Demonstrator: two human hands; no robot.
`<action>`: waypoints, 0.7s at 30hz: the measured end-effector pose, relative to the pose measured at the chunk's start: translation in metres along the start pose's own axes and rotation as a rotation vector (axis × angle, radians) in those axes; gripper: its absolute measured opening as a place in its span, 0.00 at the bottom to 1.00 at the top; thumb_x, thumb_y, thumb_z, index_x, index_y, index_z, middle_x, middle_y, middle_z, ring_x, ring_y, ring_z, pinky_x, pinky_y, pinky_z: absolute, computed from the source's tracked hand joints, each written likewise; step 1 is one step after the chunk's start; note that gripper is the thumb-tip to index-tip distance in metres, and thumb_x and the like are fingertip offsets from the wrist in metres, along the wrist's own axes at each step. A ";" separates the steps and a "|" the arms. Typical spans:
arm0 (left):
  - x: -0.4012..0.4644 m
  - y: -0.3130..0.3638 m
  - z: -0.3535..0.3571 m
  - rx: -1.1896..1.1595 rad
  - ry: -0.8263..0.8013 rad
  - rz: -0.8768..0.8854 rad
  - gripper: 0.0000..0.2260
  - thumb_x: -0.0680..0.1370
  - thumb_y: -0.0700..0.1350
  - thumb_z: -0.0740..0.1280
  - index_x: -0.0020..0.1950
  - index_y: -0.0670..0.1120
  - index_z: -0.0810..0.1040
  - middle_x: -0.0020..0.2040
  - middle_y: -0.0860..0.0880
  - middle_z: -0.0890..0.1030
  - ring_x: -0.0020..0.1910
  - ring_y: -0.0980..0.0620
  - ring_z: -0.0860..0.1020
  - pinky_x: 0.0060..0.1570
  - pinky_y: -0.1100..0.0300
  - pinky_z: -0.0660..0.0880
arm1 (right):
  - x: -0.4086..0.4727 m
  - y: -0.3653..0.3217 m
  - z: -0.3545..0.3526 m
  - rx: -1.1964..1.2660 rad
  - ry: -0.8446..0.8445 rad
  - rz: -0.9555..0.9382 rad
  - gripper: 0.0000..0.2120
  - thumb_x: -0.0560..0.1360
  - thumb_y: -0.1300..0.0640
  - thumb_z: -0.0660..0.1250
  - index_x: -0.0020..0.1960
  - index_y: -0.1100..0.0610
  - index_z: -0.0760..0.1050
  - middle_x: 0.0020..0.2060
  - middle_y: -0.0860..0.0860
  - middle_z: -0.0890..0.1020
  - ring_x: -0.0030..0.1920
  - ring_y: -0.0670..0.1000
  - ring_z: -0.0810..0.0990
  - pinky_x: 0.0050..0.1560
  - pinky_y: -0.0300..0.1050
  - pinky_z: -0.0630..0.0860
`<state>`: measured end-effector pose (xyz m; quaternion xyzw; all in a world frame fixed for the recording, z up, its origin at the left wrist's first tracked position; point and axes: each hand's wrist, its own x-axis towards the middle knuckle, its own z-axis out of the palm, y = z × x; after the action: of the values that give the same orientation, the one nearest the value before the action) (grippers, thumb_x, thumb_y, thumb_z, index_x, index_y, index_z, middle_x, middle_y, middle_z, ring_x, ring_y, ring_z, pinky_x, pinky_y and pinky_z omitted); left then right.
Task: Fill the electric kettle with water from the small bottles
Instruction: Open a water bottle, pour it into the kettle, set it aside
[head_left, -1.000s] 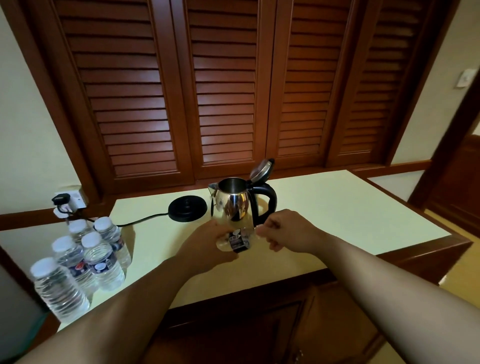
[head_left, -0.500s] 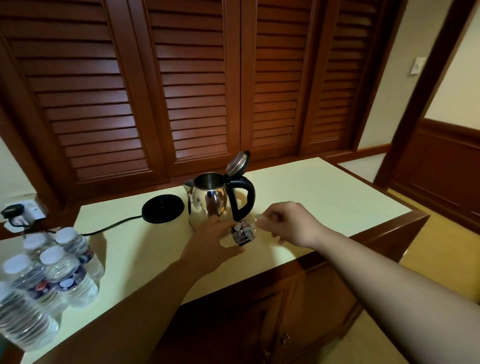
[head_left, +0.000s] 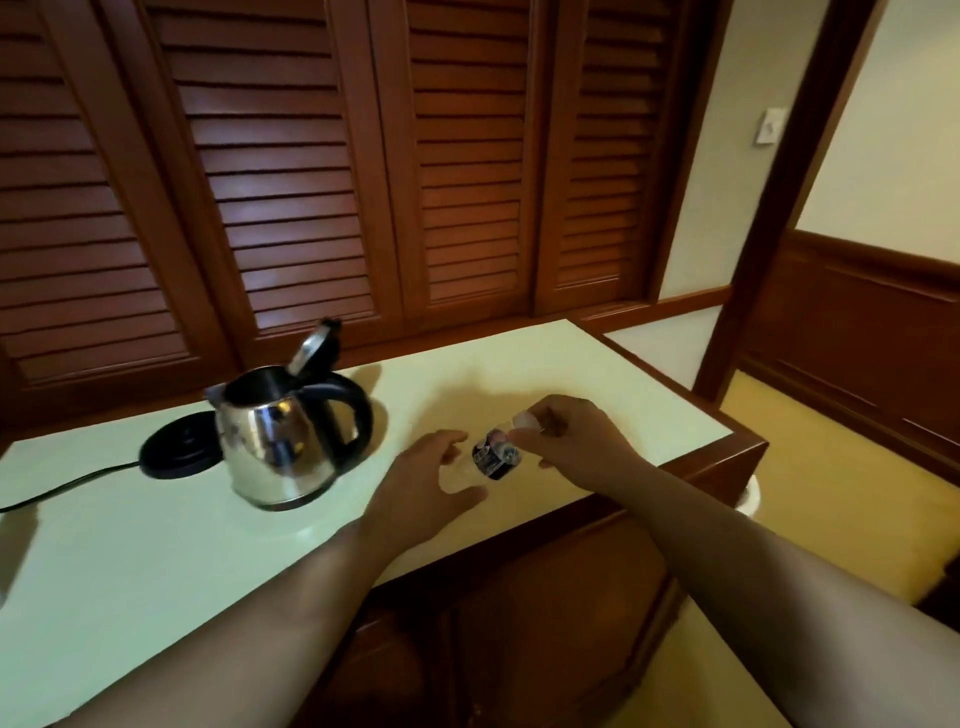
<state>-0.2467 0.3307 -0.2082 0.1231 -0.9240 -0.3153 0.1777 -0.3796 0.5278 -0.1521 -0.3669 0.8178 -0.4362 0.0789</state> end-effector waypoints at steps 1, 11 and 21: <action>0.011 0.009 0.014 0.005 -0.016 0.005 0.34 0.73 0.57 0.79 0.75 0.53 0.72 0.66 0.53 0.79 0.63 0.57 0.77 0.62 0.60 0.75 | 0.004 0.012 -0.014 -0.016 0.020 0.002 0.14 0.75 0.43 0.74 0.52 0.51 0.79 0.44 0.47 0.84 0.40 0.49 0.84 0.40 0.47 0.84; 0.109 0.046 0.119 0.253 -0.185 -0.096 0.37 0.76 0.65 0.69 0.81 0.53 0.65 0.79 0.49 0.68 0.78 0.47 0.66 0.76 0.50 0.65 | 0.039 0.093 -0.146 -0.185 0.182 0.083 0.16 0.73 0.42 0.75 0.53 0.50 0.77 0.44 0.42 0.80 0.45 0.44 0.80 0.43 0.41 0.78; 0.107 0.027 0.140 0.425 -0.173 -0.219 0.39 0.77 0.75 0.53 0.84 0.58 0.57 0.86 0.53 0.54 0.85 0.53 0.48 0.83 0.45 0.42 | 0.089 0.129 -0.199 -0.367 0.211 0.198 0.10 0.77 0.52 0.73 0.53 0.55 0.76 0.45 0.50 0.80 0.44 0.49 0.80 0.45 0.45 0.80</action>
<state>-0.4039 0.3908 -0.2672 0.2295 -0.9625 -0.1408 0.0329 -0.6014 0.6442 -0.1140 -0.2454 0.9192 -0.3061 -0.0327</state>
